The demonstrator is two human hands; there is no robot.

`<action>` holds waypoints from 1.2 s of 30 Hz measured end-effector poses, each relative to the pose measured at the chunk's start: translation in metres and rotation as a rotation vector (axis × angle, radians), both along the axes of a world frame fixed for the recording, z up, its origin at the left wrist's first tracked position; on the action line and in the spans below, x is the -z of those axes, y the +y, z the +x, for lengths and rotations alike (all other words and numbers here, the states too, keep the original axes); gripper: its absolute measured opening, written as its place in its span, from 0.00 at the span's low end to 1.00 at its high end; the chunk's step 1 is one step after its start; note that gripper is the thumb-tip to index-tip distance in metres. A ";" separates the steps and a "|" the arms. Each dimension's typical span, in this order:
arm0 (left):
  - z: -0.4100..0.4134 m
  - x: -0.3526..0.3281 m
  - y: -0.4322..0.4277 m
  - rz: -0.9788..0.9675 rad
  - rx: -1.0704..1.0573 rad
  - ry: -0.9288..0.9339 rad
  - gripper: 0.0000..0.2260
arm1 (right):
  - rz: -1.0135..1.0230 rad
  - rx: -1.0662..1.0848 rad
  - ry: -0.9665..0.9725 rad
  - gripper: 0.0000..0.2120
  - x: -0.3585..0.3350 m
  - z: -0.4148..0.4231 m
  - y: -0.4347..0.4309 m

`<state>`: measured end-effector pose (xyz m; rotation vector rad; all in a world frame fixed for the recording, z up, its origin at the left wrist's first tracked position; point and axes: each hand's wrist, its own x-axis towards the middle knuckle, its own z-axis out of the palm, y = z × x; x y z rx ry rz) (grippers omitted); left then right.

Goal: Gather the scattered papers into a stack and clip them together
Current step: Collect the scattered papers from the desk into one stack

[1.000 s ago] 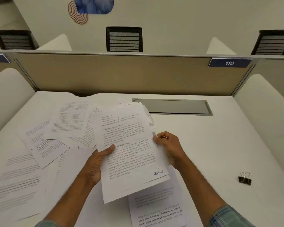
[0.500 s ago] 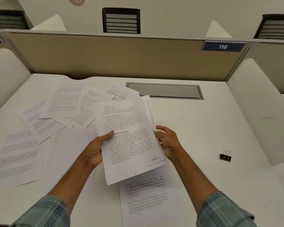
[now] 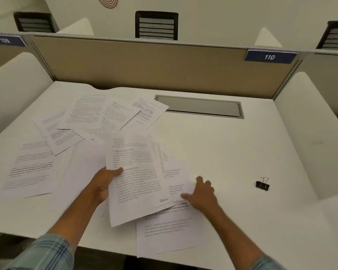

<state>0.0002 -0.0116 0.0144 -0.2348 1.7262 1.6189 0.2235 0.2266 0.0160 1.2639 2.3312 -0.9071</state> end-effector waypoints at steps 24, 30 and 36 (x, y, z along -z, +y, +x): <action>-0.060 -0.021 -0.098 0.330 0.009 -0.099 0.18 | -0.233 0.644 0.614 0.20 -0.010 0.002 -0.051; -0.066 -0.023 -0.075 0.348 0.181 -0.214 0.19 | -0.518 0.663 0.818 0.14 -0.046 -0.040 -0.072; -0.061 -0.010 -0.074 0.316 0.226 -0.348 0.22 | -0.697 0.683 0.853 0.15 -0.044 -0.058 -0.093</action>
